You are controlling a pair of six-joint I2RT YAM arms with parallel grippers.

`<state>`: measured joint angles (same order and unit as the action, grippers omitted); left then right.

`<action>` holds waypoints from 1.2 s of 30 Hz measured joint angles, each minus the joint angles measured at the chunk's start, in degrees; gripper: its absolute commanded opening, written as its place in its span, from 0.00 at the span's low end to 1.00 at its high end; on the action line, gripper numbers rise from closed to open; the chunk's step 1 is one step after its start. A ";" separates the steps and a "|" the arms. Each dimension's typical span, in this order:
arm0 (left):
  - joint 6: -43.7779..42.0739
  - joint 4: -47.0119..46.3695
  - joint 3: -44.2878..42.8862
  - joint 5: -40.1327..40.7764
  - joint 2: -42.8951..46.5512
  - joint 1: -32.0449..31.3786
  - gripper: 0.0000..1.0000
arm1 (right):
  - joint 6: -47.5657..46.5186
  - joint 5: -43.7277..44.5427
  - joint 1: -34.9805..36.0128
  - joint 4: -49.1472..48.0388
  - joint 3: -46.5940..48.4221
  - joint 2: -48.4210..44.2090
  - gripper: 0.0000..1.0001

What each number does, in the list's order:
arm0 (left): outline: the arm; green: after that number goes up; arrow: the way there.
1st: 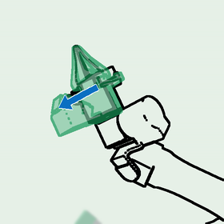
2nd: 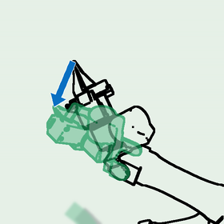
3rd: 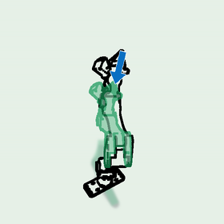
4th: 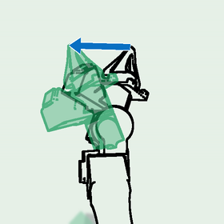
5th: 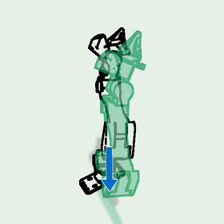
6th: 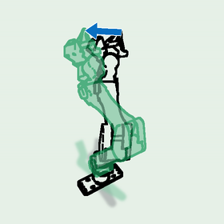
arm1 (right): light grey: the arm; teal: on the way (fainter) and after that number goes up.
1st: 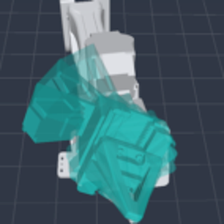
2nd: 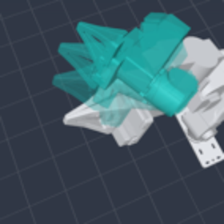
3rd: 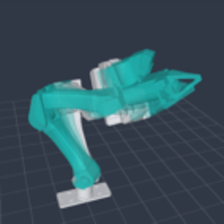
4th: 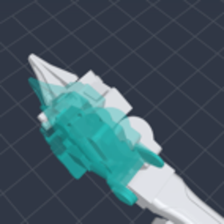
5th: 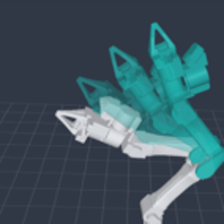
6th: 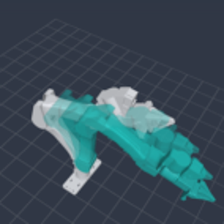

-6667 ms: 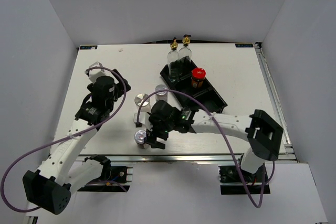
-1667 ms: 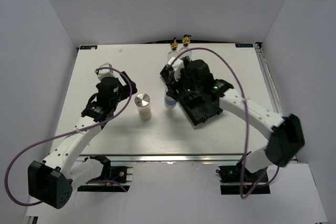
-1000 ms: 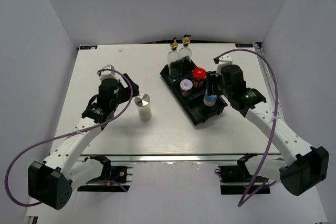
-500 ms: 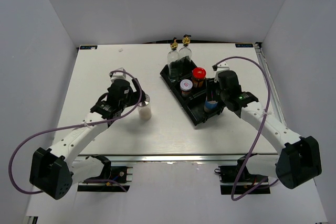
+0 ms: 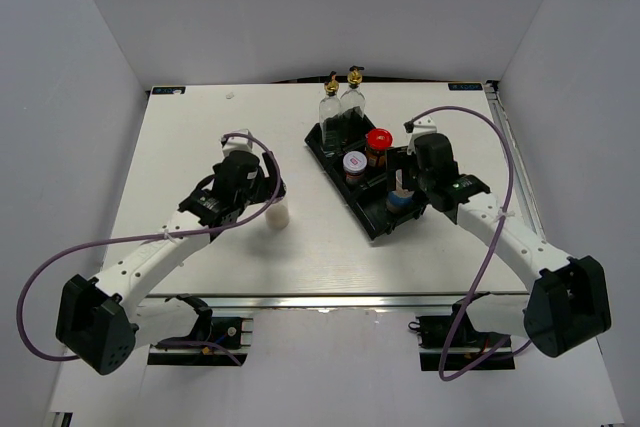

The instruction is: Organize the condiment bottles

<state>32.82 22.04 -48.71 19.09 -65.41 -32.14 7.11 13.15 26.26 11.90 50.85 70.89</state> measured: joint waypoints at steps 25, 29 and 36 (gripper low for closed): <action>-3.41 7.93 -6.56 6.03 -10.29 -9.01 0.79 | 0.04 -1.79 0.00 -2.82 -2.03 -14.51 0.89; -3.56 8.55 -7.54 7.08 -10.60 -10.60 0.52 | 0.04 -1.31 0.00 -2.93 -2.03 -15.17 0.89; -4.39 9.53 -9.18 7.15 -10.60 -12.96 0.14 | 0.24 -0.39 -0.04 -3.19 -3.65 -16.94 0.89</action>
<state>28.42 31.57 -57.89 26.24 -76.01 -45.10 7.35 12.75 26.22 8.71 47.20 53.95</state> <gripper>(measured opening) 0.798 0.895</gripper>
